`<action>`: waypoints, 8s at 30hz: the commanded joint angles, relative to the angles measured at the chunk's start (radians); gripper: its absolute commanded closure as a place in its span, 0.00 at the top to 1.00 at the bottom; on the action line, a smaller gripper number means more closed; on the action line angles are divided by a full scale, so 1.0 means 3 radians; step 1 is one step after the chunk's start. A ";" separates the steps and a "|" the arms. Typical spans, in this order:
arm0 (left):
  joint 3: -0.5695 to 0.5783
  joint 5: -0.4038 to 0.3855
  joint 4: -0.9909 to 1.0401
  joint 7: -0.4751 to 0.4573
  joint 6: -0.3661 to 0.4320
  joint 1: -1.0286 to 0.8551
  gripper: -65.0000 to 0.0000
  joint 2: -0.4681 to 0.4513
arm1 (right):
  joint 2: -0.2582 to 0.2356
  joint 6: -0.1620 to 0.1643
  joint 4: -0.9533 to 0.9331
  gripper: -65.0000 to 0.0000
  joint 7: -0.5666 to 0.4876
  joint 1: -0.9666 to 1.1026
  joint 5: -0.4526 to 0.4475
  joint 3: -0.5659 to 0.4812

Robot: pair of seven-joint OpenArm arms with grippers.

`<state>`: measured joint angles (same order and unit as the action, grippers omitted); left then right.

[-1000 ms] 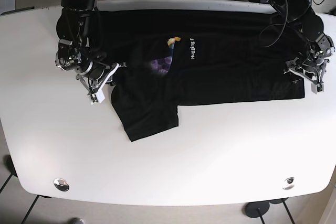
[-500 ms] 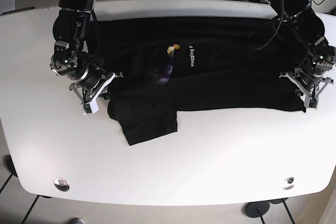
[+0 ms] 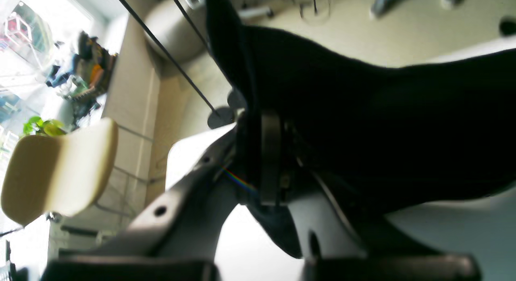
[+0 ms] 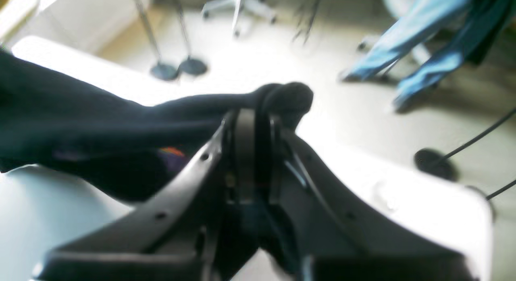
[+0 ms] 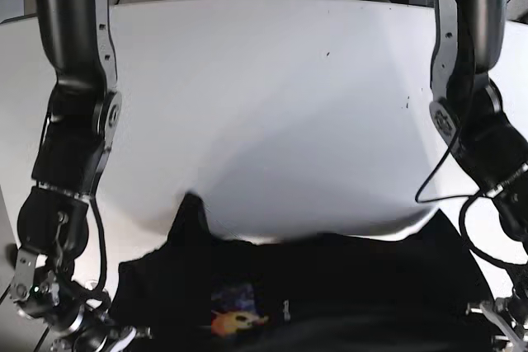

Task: Fold the T-shirt properly
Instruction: 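Lift and shake the black shirt with both grippers, lay it flat, then pull the shirt edge taut with both grippers and release it, then grasp the shirt hem with both grippers and fold it toward the collar, then lay the folded hem down and release with both grippers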

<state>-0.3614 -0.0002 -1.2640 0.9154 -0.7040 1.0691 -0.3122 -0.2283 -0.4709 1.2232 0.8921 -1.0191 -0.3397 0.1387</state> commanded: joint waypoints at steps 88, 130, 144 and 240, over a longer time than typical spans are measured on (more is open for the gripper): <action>-0.1365 -0.0058 -0.0975 -0.0665 0.0020 -0.4497 0.36 0.0445 | -0.0096 -0.0757 0.1792 0.04 0.0394 0.5006 -0.0757 0.1801; -0.1549 -0.0079 -0.1809 -0.0645 0.0020 -0.5131 0.37 0.0465 | 0.0022 -0.0757 0.2359 0.33 0.0527 0.5394 -0.0752 0.1310; -0.1340 -0.0048 -0.2131 -0.0292 0.0020 -0.4124 0.37 0.0465 | 0.0022 -0.0596 0.2497 0.61 0.0691 0.4284 -0.0727 0.1284; -0.1503 -0.0084 -0.2039 -0.0532 0.0020 -0.4190 0.54 0.0312 | 0.0308 -0.0719 0.2564 0.60 0.0512 0.4525 -0.1156 0.1704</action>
<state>-0.8104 -0.0231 -1.8626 0.7628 -0.7040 -0.1883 -0.2073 -0.1276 -0.6781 1.9713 1.0588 0.3450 -0.6624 0.6540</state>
